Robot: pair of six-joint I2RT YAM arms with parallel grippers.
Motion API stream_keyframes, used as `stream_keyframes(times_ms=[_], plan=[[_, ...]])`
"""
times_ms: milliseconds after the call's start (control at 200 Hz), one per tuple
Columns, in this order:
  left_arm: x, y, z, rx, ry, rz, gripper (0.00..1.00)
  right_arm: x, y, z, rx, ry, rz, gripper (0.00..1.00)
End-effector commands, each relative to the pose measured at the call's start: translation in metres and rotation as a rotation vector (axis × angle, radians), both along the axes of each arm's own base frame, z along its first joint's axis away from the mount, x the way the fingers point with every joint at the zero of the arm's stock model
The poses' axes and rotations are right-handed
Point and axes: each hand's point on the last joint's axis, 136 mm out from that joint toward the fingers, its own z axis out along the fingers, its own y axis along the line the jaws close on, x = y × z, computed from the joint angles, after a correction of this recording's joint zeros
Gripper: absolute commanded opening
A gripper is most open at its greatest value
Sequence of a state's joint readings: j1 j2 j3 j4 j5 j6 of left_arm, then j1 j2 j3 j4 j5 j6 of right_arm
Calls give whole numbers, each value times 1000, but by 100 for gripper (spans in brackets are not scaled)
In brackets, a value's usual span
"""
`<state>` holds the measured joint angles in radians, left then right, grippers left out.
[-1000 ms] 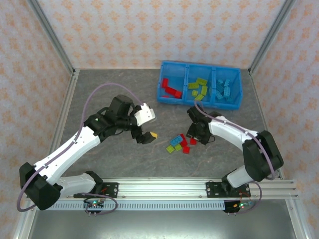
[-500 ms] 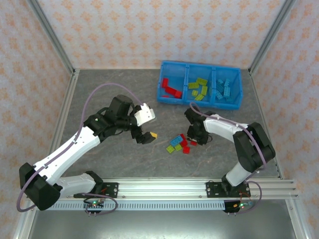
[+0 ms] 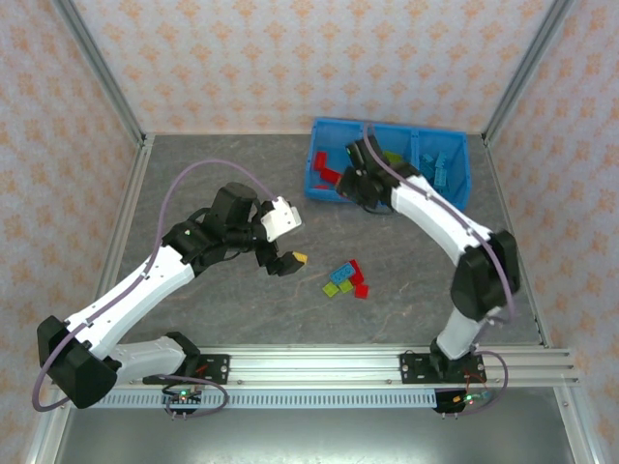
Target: Sort the legos into containers by color
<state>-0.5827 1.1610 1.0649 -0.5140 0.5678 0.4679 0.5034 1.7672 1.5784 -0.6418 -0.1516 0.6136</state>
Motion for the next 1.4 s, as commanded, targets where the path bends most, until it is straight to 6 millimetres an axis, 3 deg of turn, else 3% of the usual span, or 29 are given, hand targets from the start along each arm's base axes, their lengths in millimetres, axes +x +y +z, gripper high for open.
stream_keyframes(times_ms=[0,120,275,440,566,761,806,1011,1131,1276,1396], plan=[[7,0,17,-38,-35,45,100,44,-6,-22,-104,7,-26,25],[5,7,18,-25,-38,71,100,90,2,-42,-95,24,-41,25],[3,20,21,-18,-67,128,100,127,18,-55,-95,47,18,30],[1,28,23,-32,-79,172,100,137,33,-39,-34,36,71,51],[-1,27,19,-40,-53,174,100,125,30,-11,-3,23,77,53],[-2,15,11,-42,7,136,100,68,5,38,-39,34,118,55],[-3,10,8,-32,19,128,100,51,-8,54,-61,18,112,56],[-3,-21,-11,3,114,128,100,-48,-84,85,-128,-49,-13,64],[0,-42,-30,42,243,192,100,-104,-108,82,-52,-92,-82,70],[1,-77,-56,72,397,251,99,-173,-127,57,40,-51,-127,79],[10,-99,-84,96,460,313,85,-210,-137,40,45,-3,-108,90]])
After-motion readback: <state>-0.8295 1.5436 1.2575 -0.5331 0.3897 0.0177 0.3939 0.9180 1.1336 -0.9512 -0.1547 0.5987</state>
